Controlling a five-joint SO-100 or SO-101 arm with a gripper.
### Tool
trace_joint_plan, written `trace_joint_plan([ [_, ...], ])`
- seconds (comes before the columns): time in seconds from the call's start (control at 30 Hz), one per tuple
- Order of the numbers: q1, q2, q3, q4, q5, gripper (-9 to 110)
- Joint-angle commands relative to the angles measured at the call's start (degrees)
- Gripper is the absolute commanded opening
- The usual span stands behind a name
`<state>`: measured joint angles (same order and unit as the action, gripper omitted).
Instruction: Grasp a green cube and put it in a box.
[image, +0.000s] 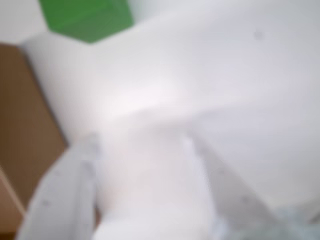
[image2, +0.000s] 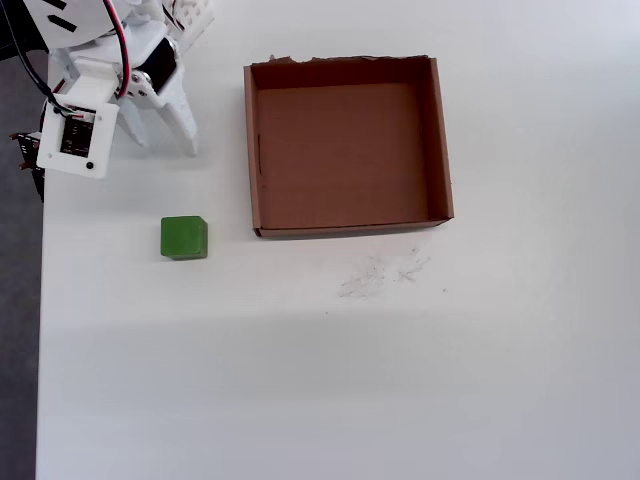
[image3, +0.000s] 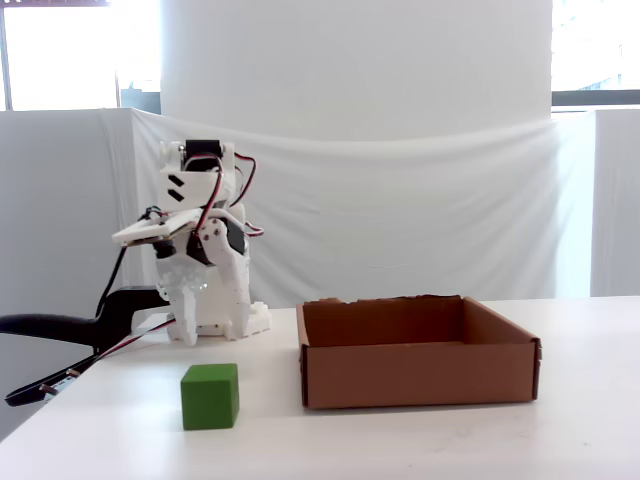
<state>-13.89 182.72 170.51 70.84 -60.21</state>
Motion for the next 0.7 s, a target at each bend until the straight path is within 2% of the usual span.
trace_joint_plan([
  [0.0, 0.7, -0.4, -0.2, 0.0, 0.4, 25],
  [0.37, 0.9, -3.6, -3.9, -1.1, -0.3, 29],
  [0.67, -0.4, -27.0, -21.9, -9.9, -1.8, 35],
])
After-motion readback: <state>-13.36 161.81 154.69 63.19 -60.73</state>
